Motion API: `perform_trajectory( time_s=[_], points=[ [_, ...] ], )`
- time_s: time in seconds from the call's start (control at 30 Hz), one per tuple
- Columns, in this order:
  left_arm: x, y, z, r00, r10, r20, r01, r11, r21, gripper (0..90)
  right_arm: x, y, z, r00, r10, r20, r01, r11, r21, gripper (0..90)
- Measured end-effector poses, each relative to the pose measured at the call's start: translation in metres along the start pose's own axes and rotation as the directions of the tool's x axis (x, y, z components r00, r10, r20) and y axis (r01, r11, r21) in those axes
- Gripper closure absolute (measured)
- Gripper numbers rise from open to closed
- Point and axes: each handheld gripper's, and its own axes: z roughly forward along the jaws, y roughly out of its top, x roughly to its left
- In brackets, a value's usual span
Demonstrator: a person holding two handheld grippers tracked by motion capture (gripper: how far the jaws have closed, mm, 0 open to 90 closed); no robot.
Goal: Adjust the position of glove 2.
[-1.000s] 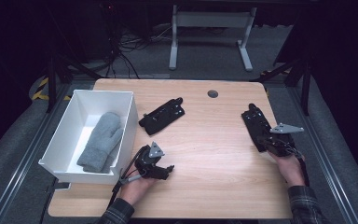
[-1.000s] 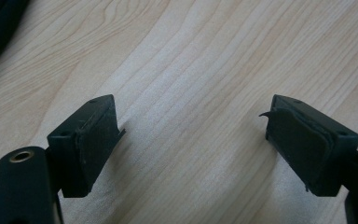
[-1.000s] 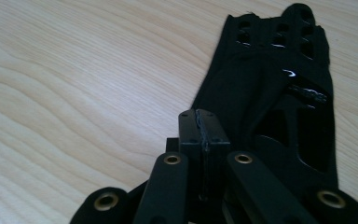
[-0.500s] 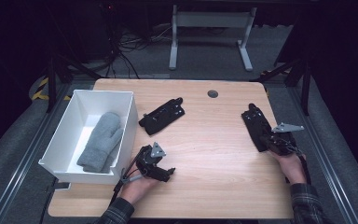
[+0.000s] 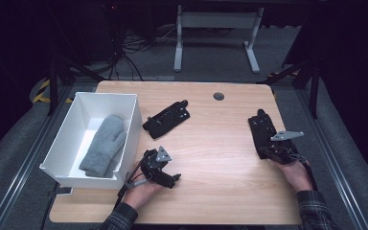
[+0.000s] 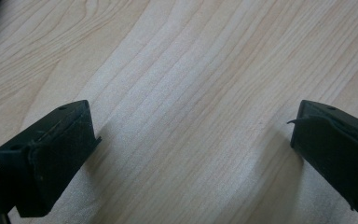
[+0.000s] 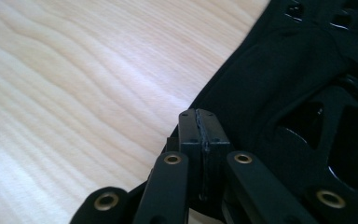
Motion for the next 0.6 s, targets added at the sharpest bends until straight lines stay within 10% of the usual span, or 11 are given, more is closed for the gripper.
perform_trajectory(
  time_s=[0.33, 0.6],
  points=[
    [0.000, 0.000, 0.000, 1.0000, -0.002, 0.003, 0.002, 1.0000, 0.001, 0.1, 0.027, 0.003, 0.000, 0.9920, -0.077, -0.100, 0.079, 0.997, 0.011, 90.0],
    [0.000, 0.000, 0.000, 1.0000, -0.001, 0.009, 0.001, 1.0000, 0.007, 0.0, 0.062, 0.005, 0.000, 0.9671, -0.150, -0.206, 0.156, 0.988, 0.013, 90.0]
  ],
)
